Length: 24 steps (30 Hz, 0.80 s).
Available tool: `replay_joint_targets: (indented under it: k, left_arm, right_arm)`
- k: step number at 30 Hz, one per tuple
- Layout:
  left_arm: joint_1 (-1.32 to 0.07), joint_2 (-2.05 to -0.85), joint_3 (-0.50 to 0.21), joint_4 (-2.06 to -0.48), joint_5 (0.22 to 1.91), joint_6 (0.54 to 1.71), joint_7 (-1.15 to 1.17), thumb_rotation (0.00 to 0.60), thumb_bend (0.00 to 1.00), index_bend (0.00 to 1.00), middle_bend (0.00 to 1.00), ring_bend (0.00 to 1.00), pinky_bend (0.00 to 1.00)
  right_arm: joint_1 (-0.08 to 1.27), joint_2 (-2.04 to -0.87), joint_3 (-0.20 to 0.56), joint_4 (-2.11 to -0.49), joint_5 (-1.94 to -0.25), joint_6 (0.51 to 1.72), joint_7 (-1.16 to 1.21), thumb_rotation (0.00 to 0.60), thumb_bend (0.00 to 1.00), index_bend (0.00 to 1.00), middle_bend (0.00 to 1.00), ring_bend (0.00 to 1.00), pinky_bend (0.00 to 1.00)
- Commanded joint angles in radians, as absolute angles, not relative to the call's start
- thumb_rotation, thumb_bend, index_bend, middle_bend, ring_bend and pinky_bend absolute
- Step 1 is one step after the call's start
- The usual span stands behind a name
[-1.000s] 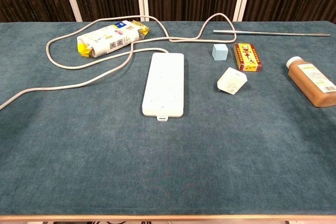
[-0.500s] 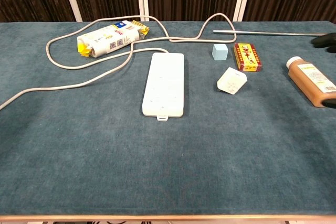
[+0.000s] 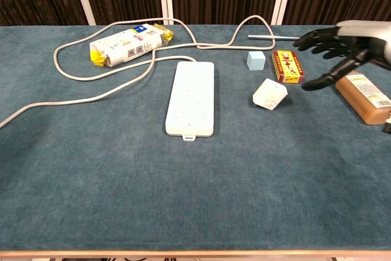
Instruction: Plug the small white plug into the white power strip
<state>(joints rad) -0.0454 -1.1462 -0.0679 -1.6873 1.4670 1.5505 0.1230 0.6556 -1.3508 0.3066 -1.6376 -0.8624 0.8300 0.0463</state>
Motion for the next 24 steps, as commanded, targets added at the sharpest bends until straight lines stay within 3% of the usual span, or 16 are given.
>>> replay_joint_targets:
  k: [1, 24]
  left_arm:
    - [-0.046, -1.151, -0.07, -1.685, 1.464, 1.553, 0.131, 0.6, 0.13, 0.11, 0.0, 0.0, 0.0]
    - [-0.053, -1.169, -0.072, -1.681, 1.452, 1.541, 0.173, 0.6, 0.13, 0.11, 0.0, 0.0, 0.0]
  right_arm:
    - [0.73, -1.42, 0.328, -1.558, -0.759, 0.809, -0.03, 0.6, 0.24, 0.2, 0.15, 0.1, 0.0]
    - [0.787, -1.588, 0.308, -1.334, -0.738, 0.786, -0.013, 0.6, 0.27, 0.35, 0.28, 0.19, 0.0]
